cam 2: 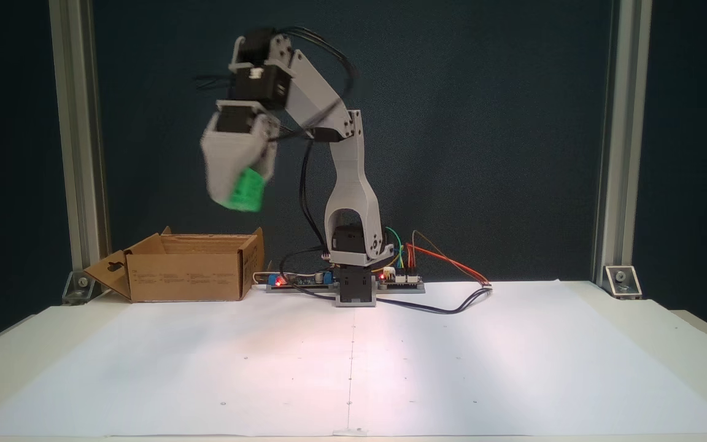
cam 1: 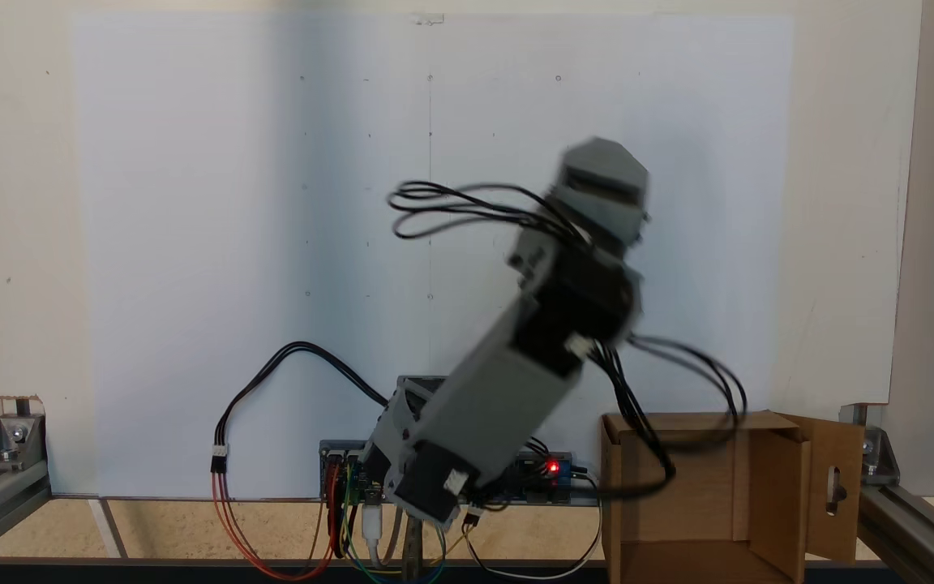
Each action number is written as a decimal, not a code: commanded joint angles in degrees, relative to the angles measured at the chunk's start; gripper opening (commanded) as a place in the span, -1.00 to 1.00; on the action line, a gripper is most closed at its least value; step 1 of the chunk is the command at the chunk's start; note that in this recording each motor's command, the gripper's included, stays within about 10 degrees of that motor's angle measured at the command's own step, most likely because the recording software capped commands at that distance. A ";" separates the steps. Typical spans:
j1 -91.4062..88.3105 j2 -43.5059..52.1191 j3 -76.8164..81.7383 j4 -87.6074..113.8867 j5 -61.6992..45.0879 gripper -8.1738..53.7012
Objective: Grasp a green dice and put it in the bin.
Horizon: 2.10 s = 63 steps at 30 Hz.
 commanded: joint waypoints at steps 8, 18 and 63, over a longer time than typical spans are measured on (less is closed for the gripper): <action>35.40 5.45 -1.93 1.93 -2.29 -0.36; 67.68 0.44 -1.93 0.18 -8.88 -0.36; -8.95 24.08 32.08 -36.54 20.04 0.69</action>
